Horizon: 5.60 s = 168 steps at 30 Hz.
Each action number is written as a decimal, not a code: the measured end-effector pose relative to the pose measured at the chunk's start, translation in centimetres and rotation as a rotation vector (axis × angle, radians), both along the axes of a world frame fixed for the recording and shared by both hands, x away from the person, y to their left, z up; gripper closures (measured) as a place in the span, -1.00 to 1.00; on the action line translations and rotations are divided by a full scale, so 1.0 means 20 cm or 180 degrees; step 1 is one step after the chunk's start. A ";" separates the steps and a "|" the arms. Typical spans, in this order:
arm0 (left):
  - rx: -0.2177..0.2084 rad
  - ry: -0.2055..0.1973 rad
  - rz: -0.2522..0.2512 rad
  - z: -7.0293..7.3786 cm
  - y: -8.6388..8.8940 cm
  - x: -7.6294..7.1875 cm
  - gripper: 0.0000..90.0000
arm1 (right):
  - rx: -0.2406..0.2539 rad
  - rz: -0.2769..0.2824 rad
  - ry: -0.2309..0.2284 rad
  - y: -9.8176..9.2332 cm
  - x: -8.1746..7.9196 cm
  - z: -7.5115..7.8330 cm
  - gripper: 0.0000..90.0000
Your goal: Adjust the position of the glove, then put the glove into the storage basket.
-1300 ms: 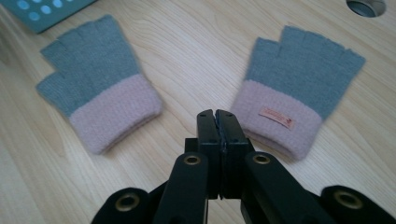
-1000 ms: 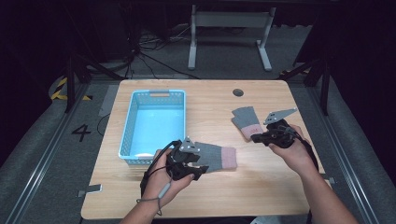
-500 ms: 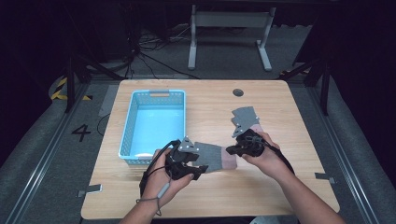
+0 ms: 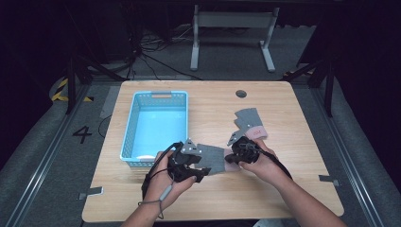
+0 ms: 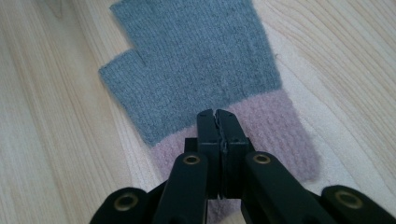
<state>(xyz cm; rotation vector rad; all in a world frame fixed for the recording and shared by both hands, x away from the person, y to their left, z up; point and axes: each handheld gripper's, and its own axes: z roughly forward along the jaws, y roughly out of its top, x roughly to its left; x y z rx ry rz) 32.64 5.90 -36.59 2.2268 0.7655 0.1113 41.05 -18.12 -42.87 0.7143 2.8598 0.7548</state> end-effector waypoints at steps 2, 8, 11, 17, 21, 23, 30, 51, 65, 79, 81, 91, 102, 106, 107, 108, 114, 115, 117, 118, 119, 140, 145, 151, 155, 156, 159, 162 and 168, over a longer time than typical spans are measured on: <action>-0.0001 -0.0001 -0.0001 0.00 0.00 0.00 0.09 | 0.0014 -0.0007 0.0008 0.00 0.00 0.00 1.00; -0.0014 -0.0007 -0.0016 0.00 -0.01 0.00 0.09 | -0.0010 -0.0025 0.0023 -0.02 -0.01 0.00 1.00; -0.0022 -0.0008 -0.0047 0.01 -0.02 0.01 0.09 | -0.0019 -0.0061 0.0030 -0.04 -0.03 0.00 1.00; -0.0021 -0.0014 -0.0134 0.01 -0.05 0.04 0.09 | -0.0050 -0.0177 0.0047 -0.10 -0.09 0.01 1.00; 0.0001 -0.0013 -0.0200 0.01 -0.08 0.05 0.09 | -0.0094 -0.0274 0.0072 -0.14 -0.13 0.01 1.00; 0.0009 0.0007 -0.0216 0.01 -0.09 0.06 0.09 | -0.0113 -0.0305 0.0094 -0.15 -0.16 0.01 1.00; 0.0038 0.0027 -0.0249 -0.01 -0.11 0.08 0.09 | -0.0159 -0.0313 0.0165 -0.17 -0.21 0.02 1.00; 0.0034 0.0036 -0.0187 -0.01 -0.08 0.08 0.11 | -0.0121 -0.0642 -0.0065 -0.24 -0.10 0.02 1.00; 0.0063 0.0042 -0.0146 -0.02 -0.07 0.10 0.12 | 0.0061 -0.0605 -0.0065 -0.32 -0.14 0.12 1.00; 0.0173 0.0118 -0.0130 -0.03 -0.06 0.10 0.23 | 0.0281 -0.1010 -0.0208 -0.46 -0.06 0.20 0.69; 0.0172 0.0129 -0.0138 -0.03 -0.06 0.10 0.27 | 0.0293 -0.1067 -0.0212 -0.47 -0.04 0.21 0.64; 0.0168 0.0155 -0.0135 -0.02 -0.03 0.07 0.34 | 0.0340 -0.1329 -0.0212 -0.53 0.11 0.25 0.29; 0.0193 0.0194 -0.0141 -0.03 -0.02 0.07 0.31 | 0.0163 -0.1591 -0.0162 -0.49 0.37 0.25 0.07; 0.0203 0.0188 -0.0150 -0.04 -0.02 0.07 0.32 | 0.0101 -0.1689 -0.0099 -0.47 0.45 0.21 0.04; 0.0199 0.0195 -0.0152 -0.04 -0.02 0.07 0.33 | 0.0095 -0.1737 -0.0087 -0.46 0.48 0.20 0.04; 0.0200 0.0196 -0.0157 -0.04 -0.03 0.07 0.33 | 0.0072 -0.1764 -0.0063 -0.46 0.50 0.19 0.04; 0.0200 0.0186 -0.0162 -0.04 -0.03 0.07 0.32 | 0.0002 -0.1850 0.0001 -0.44 0.58 0.13 0.03; 0.0196 0.0181 -0.0165 -0.04 -0.02 0.07 0.32 | -0.0036 -0.1888 0.0017 -0.43 0.60 0.12 0.03; 0.0191 0.0179 -0.0164 -0.04 -0.02 0.07 0.32 | -0.0028 -0.1922 0.0032 -0.43 0.61 0.10 0.03; 0.0191 0.0179 -0.0164 -0.04 -0.02 0.07 0.32 | -0.0028 -0.1922 0.0032 -0.43 0.61 0.10 0.03; 0.0184 0.0181 -0.0158 -0.04 -0.02 0.07 0.32 | -0.0052 -0.1946 0.0050 -0.43 0.63 0.08 0.04; 0.0166 0.0179 -0.0153 -0.04 -0.02 0.06 0.32 | -0.0275 -0.2021 0.0079 -0.37 0.66 0.01 0.58; 0.0153 0.0178 -0.0144 -0.04 -0.02 0.07 0.32 | -0.0235 -0.1986 0.0140 -0.38 0.66 0.02 0.73; 0.0147 0.0166 -0.0134 -0.03 -0.01 0.07 0.32 | -0.0135 -0.1897 0.0146 -0.40 0.64 0.07 0.74; 0.0149 0.0162 -0.0139 -0.03 -0.01 0.07 0.32 | -0.0062 -0.1827 0.0080 -0.42 0.61 0.12 0.74; 0.0152 0.0158 -0.0139 -0.03 -0.01 0.07 0.32 | -0.0036 -0.1799 0.0071 -0.42 0.60 0.13 0.74; 0.0150 0.0155 -0.0142 -0.03 -0.01 0.07 0.32 | 0.0015 -0.1717 0.0044 -0.43 0.58 0.17 0.74; 0.0150 0.0160 -0.0137 -0.03 -0.01 0.07 0.32 | 0.0034 -0.1617 -0.0003 -0.43 0.54 0.22 0.74; 0.0145 0.0157 -0.0139 -0.03 -0.01 0.07 0.32 | 0.0102 -0.1465 -0.0064 -0.44 0.47 0.30 0.73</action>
